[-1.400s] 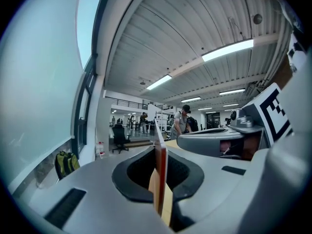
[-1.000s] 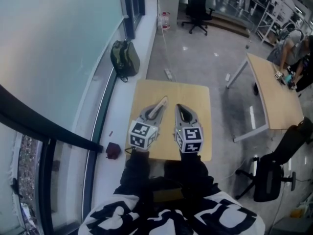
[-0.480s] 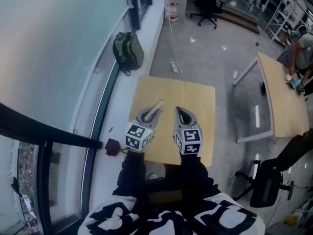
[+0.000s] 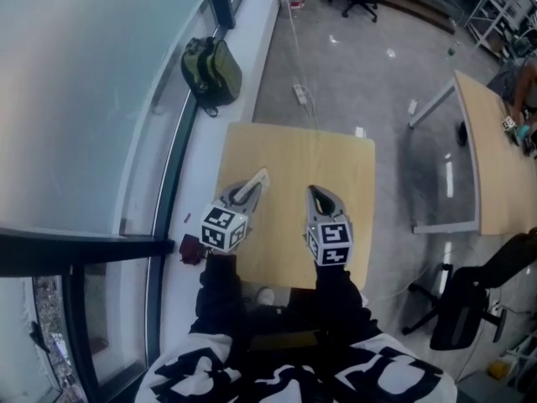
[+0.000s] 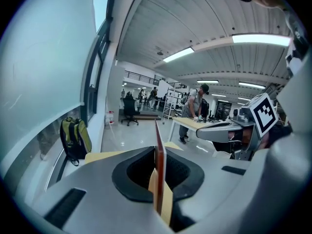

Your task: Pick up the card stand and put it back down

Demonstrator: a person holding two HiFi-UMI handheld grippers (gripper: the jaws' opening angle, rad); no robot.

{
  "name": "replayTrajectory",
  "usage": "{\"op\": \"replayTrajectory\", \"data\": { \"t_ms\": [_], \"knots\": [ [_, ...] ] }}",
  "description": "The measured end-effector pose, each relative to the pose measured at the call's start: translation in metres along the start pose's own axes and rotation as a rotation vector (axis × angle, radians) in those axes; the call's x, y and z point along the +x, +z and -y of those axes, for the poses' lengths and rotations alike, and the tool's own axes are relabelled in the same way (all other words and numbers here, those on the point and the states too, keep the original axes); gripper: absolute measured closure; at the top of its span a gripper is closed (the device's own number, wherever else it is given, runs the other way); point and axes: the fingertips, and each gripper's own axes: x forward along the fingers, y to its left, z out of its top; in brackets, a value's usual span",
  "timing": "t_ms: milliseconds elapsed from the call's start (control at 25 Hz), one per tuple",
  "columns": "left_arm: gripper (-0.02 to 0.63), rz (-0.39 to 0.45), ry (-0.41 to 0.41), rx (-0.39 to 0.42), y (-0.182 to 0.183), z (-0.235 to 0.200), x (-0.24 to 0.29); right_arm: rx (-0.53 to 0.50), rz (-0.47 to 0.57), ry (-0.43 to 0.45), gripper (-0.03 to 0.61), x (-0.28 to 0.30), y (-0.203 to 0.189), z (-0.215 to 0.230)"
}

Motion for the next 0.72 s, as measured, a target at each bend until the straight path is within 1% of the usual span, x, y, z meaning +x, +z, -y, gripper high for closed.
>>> {"op": "replayTrajectory", "data": {
  "t_ms": [160, 320, 440, 560, 640, 720],
  "knots": [
    [0.589, -0.039, -0.027, 0.017, -0.008, -0.017, 0.03, 0.037, -0.034, -0.017, 0.555, 0.016, -0.014, 0.023],
    [0.589, -0.108, -0.082, 0.083, -0.015, -0.029, 0.067, 0.066, -0.073, -0.034, 0.555, 0.029, -0.029, 0.045],
    [0.589, -0.17, -0.137, 0.169, -0.018, -0.035, 0.094, 0.082, -0.095, -0.043, 0.555, 0.037, -0.038, 0.058],
    [0.589, -0.226, -0.223, 0.298, -0.023, -0.035, 0.117, 0.092, -0.117, -0.042, 0.555, 0.045, -0.048, 0.066],
    [0.589, -0.233, -0.293, 0.373, -0.024, -0.033, 0.134, 0.096, -0.125, -0.039, 0.555, 0.052, -0.053, 0.07],
    [0.589, -0.211, -0.365, 0.412, -0.025, -0.029, 0.149, 0.102, -0.136, -0.034, 0.555, 0.057, -0.058, 0.074]
  ]
}}
